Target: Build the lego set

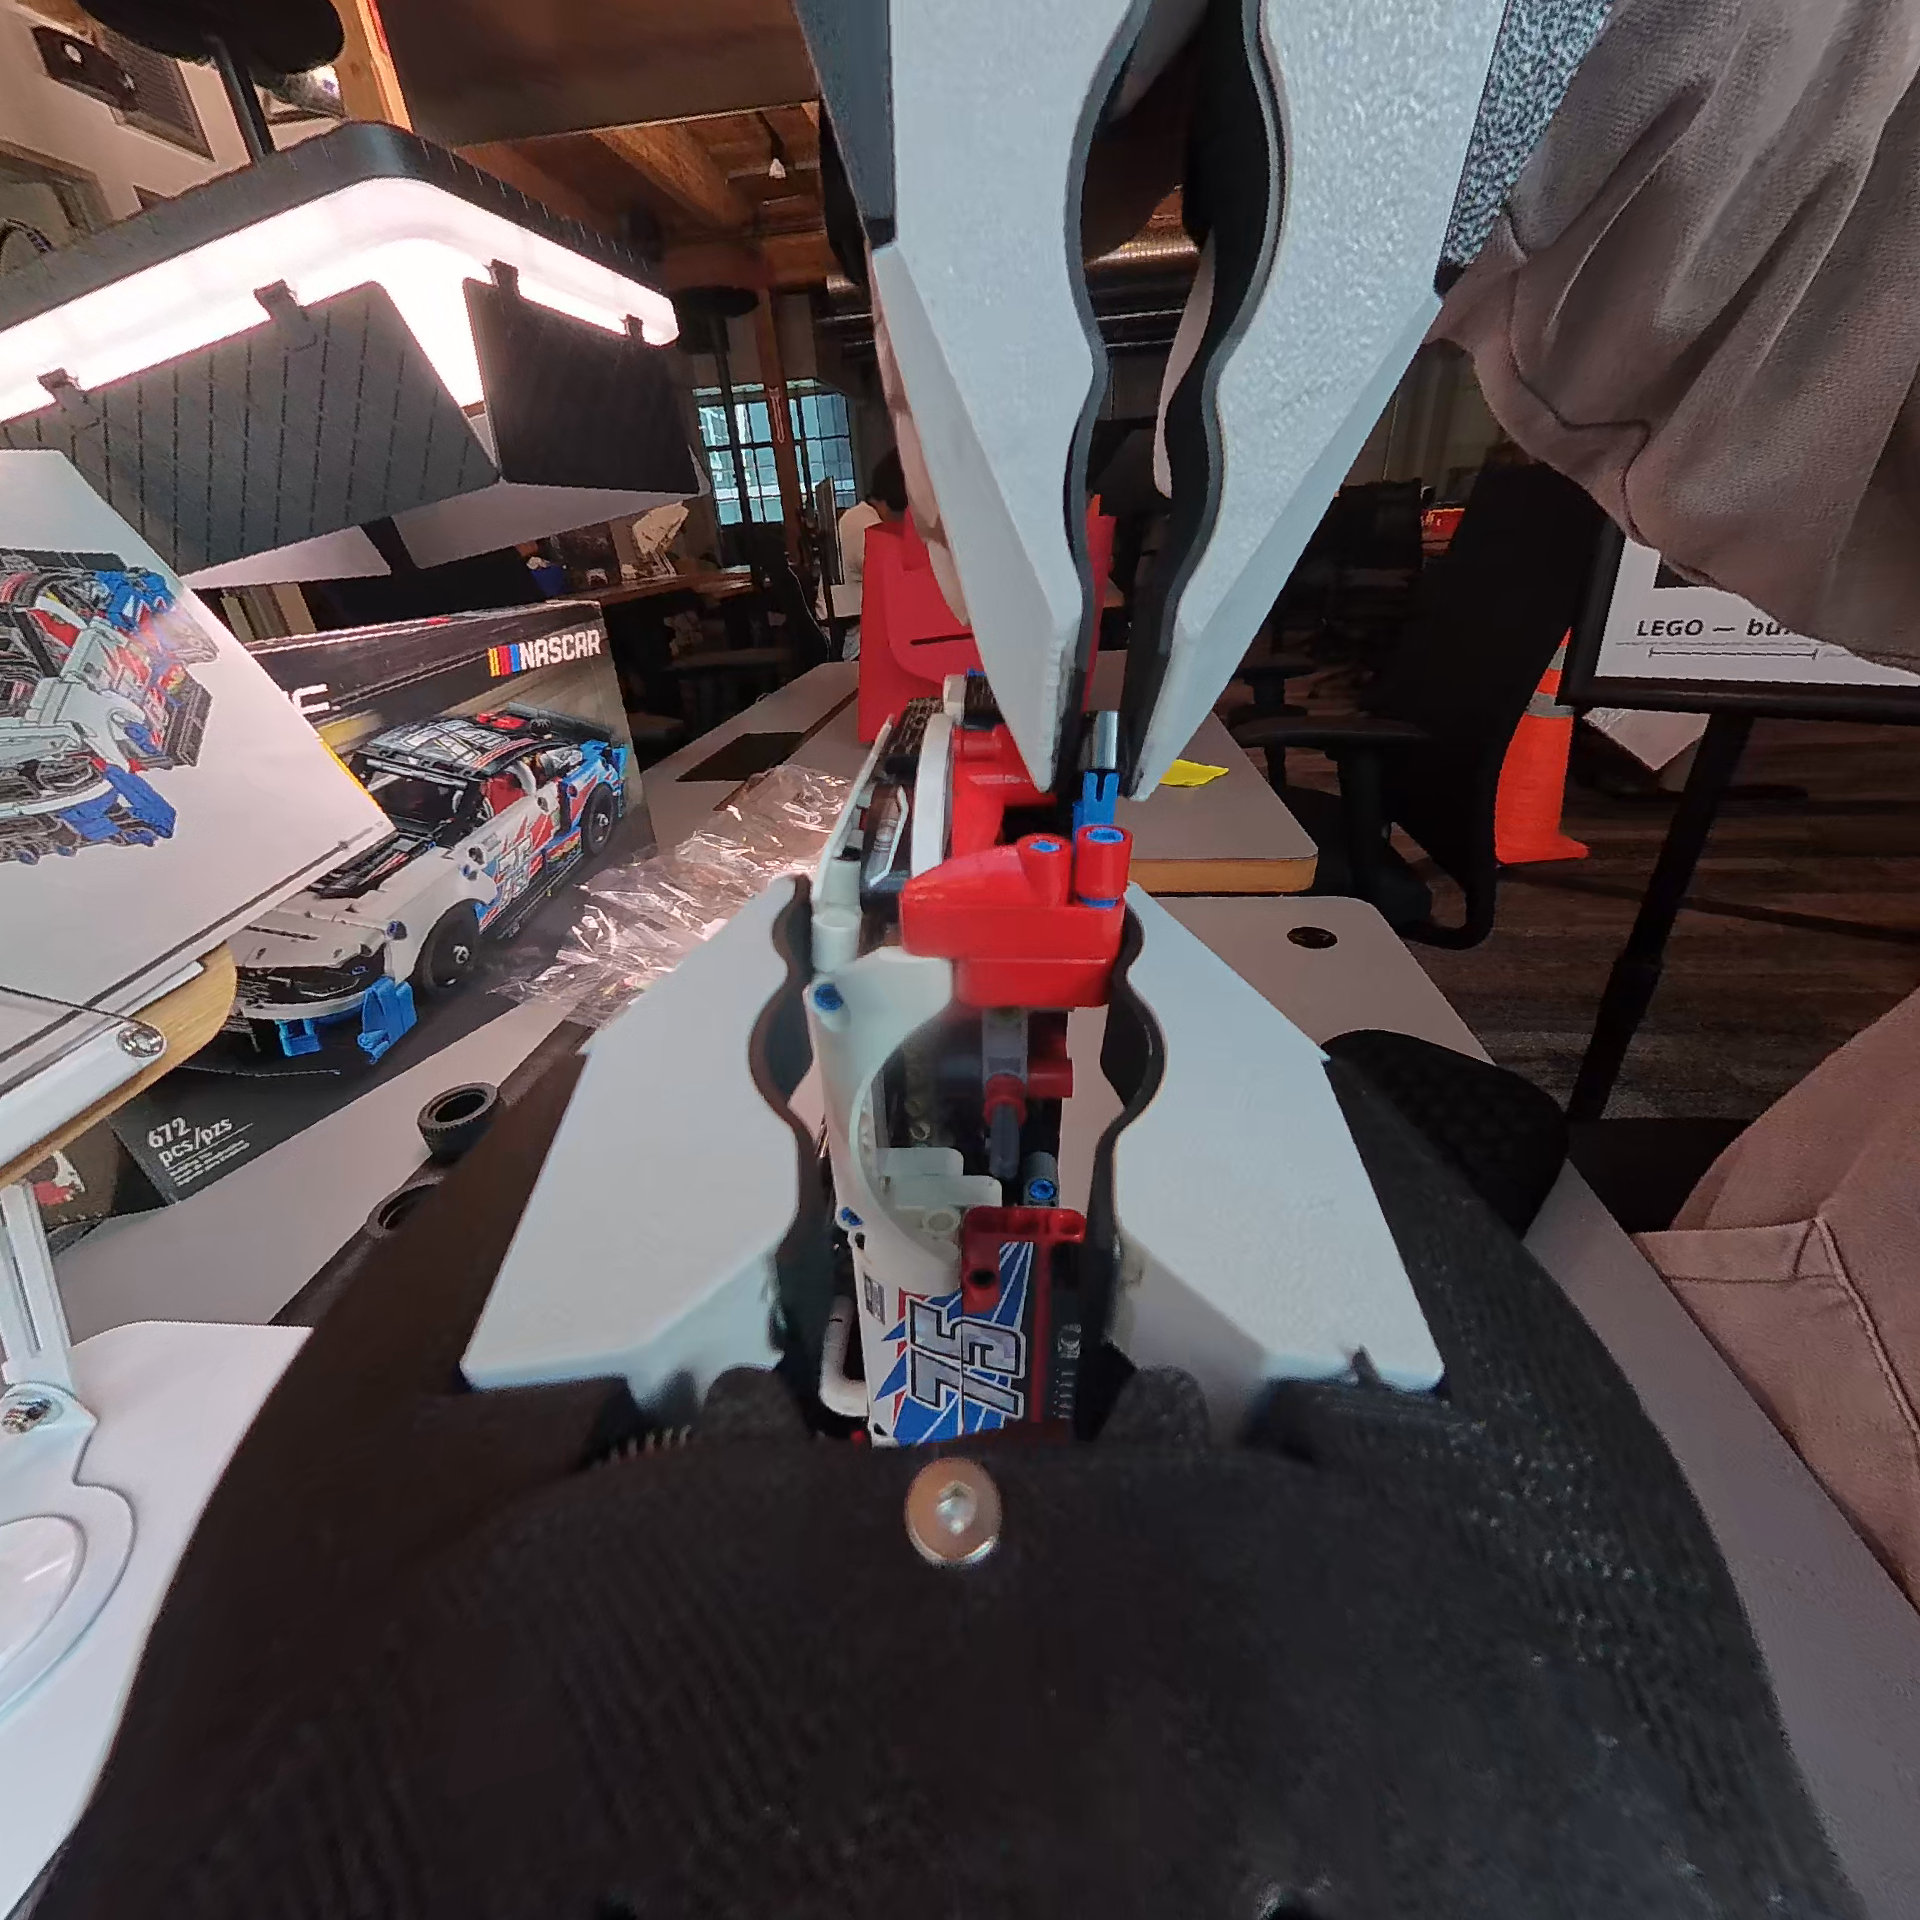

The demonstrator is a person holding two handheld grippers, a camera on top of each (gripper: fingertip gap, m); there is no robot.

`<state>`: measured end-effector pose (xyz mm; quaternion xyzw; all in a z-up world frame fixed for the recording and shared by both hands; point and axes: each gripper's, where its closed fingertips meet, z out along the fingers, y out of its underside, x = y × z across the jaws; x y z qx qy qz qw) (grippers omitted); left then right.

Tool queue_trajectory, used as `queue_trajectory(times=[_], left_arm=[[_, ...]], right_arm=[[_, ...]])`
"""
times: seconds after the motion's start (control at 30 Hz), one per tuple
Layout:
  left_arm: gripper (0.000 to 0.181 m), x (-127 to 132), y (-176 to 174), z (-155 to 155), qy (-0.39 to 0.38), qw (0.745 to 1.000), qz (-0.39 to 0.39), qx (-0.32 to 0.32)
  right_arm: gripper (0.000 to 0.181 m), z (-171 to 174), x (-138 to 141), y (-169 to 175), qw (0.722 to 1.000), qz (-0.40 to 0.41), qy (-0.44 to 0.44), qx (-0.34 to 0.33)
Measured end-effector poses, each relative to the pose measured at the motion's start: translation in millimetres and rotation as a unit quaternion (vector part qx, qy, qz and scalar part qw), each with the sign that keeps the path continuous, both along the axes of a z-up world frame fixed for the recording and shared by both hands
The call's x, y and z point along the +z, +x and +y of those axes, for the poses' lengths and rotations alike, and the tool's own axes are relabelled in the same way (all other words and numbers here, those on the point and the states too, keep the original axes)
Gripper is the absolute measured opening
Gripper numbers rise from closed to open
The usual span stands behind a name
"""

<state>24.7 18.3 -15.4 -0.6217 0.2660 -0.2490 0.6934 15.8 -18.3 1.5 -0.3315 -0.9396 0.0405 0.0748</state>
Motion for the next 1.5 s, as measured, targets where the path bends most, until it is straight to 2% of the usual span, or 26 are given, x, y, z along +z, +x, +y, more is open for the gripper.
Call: queue_trajectory(times=[0.47,0.6,0.87,1.07,1.27,1.5], left_arm=[[0.053,-1,1,2,-0.009,1.000,0.008,0.010],[0.053,-1,-1,3,-0.014,1.000,0.010,0.014],[0.053,-1,-2,5,-0.018,1.000,0.011,0.021],[0.053,0,-4,6,-0.018,1.000,-0.002,0.023],[0.054,1,-5,8,-0.016,0.999,-0.015,0.027],[0.053,1,-9,10,-0.019,0.999,-0.024,0.038]], right_arm=[[0.004,2,-2,2,0.993,-0.087,0.074,0.034],[0.004,2,-3,0,0.993,-0.094,0.063,0.026],[0.005,4,-4,-4,0.999,0.008,-0.041,-0.001],[0.005,5,-2,-6,0.994,0.082,-0.073,0.002],[0.006,7,-1,-8,0.989,0.113,-0.091,0.005],[0.007,10,0,-11,0.991,0.114,-0.070,0.012]])
